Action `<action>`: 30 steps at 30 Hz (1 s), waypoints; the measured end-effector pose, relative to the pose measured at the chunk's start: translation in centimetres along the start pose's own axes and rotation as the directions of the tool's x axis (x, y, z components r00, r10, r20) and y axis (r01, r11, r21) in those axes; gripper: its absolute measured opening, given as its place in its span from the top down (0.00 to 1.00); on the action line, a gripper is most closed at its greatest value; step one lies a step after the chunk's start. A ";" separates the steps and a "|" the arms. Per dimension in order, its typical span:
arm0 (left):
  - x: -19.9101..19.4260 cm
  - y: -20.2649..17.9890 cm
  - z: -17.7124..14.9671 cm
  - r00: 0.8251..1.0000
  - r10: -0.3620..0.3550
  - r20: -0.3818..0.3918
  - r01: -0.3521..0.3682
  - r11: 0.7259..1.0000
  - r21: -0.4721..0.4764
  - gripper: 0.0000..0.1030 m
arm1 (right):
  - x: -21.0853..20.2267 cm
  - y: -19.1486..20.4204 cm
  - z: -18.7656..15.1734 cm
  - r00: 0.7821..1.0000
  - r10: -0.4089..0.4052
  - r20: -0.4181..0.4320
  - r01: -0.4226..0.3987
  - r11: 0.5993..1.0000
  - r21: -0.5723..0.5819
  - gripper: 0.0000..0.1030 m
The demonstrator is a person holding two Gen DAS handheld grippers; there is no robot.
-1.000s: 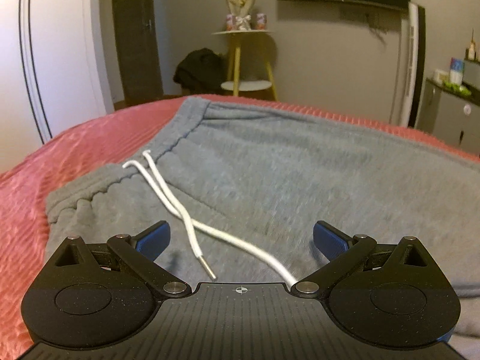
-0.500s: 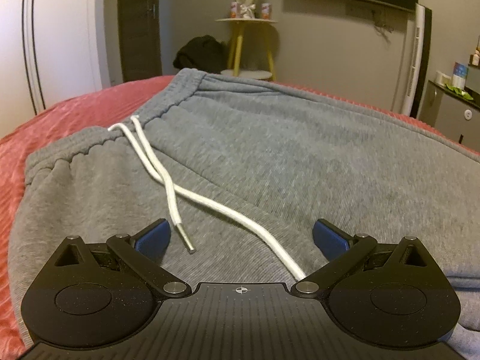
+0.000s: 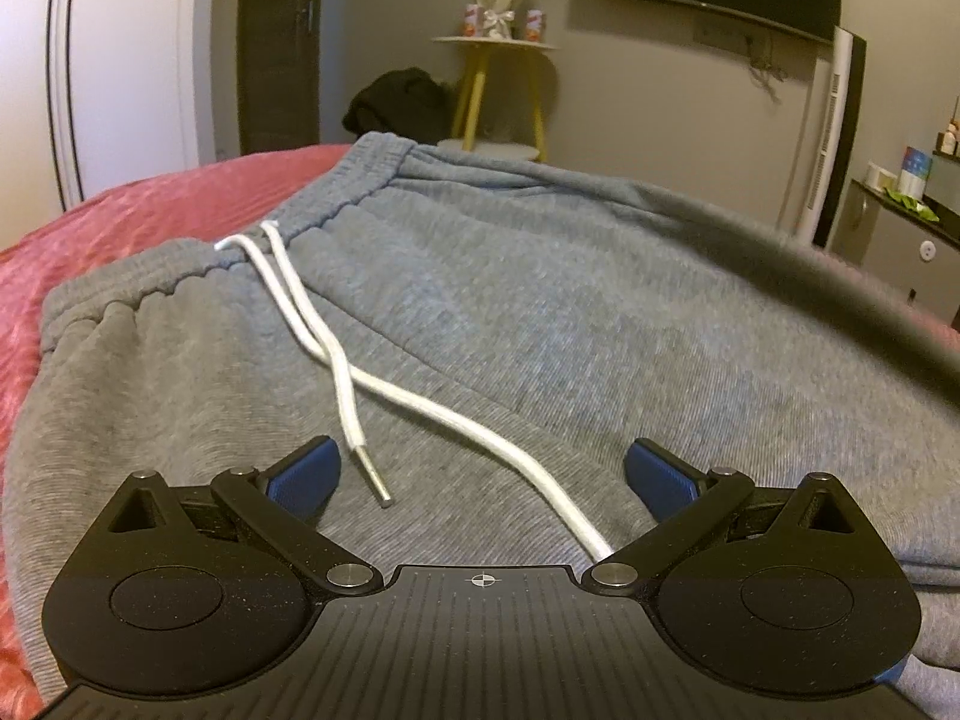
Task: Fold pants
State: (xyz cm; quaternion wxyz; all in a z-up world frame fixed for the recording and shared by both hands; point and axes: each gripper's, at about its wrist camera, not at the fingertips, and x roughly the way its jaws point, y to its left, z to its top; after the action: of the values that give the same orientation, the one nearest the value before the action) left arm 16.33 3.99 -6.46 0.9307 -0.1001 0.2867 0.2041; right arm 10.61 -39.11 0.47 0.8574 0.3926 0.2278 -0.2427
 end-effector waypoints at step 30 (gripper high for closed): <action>-0.4 0.2 -0.7 1.000 -0.012 0.023 0.012 1.000 -0.013 0.00 | -5.3 -4.0 0.4 0.926 -0.213 0.313 0.268 0.953 -0.142 0.96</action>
State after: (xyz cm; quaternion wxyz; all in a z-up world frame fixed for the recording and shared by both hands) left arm 15.59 3.80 -6.82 0.9345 -0.1057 0.2740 0.2014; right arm 4.16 -40.49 1.56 0.8775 0.2411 0.1656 -0.3801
